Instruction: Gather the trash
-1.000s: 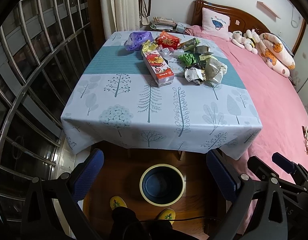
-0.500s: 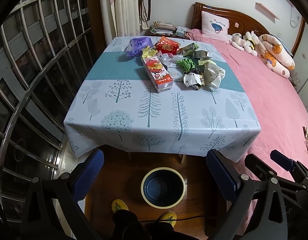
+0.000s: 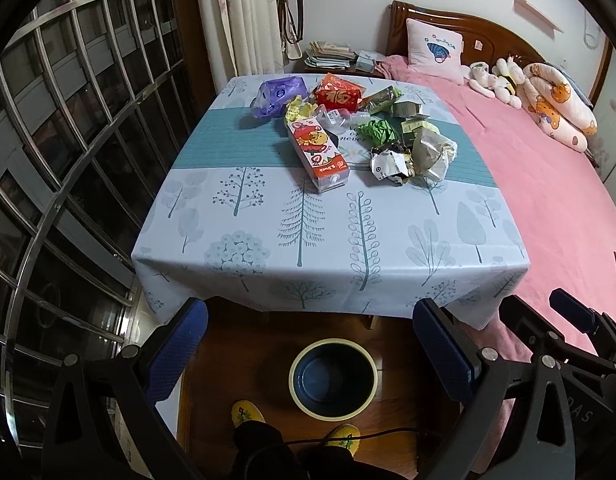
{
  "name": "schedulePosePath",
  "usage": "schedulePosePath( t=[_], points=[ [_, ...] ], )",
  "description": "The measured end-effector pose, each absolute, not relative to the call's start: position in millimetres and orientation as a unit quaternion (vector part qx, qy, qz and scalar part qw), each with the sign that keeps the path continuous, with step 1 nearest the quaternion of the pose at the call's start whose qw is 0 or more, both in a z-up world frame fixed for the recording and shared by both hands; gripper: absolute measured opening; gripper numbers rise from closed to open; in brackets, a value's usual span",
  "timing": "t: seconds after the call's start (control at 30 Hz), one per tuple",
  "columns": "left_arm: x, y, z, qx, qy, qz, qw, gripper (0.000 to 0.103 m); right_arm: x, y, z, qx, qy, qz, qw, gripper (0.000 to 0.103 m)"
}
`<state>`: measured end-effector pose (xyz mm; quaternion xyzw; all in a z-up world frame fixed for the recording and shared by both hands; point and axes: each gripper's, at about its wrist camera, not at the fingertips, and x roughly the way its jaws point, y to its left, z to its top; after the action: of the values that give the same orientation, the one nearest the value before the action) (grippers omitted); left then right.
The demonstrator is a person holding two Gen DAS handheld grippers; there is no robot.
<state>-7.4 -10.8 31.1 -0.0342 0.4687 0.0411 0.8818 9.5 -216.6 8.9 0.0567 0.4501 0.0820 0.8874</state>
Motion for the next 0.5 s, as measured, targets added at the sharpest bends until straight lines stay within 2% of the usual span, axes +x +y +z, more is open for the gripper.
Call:
schedulePosePath(
  t=[0.37,0.5],
  points=[
    [27,-8,37,-0.036,0.461,0.044,0.886,0.102,35,-218,11,0.056,0.444,0.080,0.890,0.087],
    [48,-1,36,-0.040,0.457,0.041,0.887,0.102,53,-209,12,0.049,0.439,0.076,0.894,0.084]
  ],
)
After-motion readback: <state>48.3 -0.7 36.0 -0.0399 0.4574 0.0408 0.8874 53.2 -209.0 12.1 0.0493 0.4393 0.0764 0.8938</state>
